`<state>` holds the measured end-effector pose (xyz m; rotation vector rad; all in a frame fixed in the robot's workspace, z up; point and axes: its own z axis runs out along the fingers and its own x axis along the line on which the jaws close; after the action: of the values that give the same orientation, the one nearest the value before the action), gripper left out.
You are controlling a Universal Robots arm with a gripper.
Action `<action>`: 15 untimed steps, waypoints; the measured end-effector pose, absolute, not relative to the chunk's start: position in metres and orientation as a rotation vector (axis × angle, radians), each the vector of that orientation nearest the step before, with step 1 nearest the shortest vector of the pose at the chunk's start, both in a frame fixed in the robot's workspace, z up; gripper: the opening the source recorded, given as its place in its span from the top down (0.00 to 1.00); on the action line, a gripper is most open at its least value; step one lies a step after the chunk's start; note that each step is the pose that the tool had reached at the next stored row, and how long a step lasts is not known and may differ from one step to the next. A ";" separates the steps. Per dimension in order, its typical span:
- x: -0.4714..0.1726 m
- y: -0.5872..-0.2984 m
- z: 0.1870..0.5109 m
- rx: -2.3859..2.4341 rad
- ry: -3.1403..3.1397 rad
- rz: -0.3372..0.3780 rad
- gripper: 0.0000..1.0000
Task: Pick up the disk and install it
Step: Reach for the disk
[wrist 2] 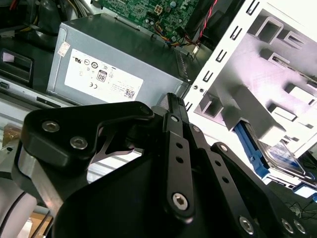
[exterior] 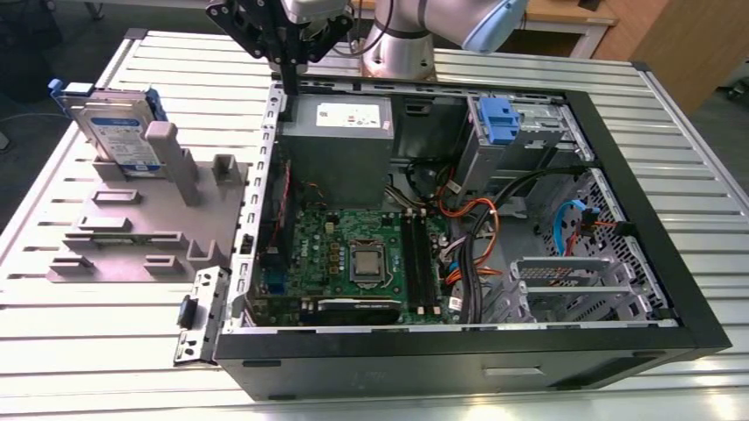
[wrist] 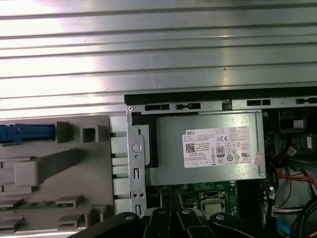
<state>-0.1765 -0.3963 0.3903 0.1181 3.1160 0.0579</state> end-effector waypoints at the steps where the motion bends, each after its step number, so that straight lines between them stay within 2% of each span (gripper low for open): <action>1: -0.177 -0.396 0.390 0.118 3.116 0.058 0.89; 7: -0.202 -0.396 0.388 0.121 3.163 0.056 0.89; 15: -0.202 -0.396 0.388 0.121 3.163 0.056 0.89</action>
<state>-0.2024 -0.3963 0.3882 0.1211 3.1633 0.0559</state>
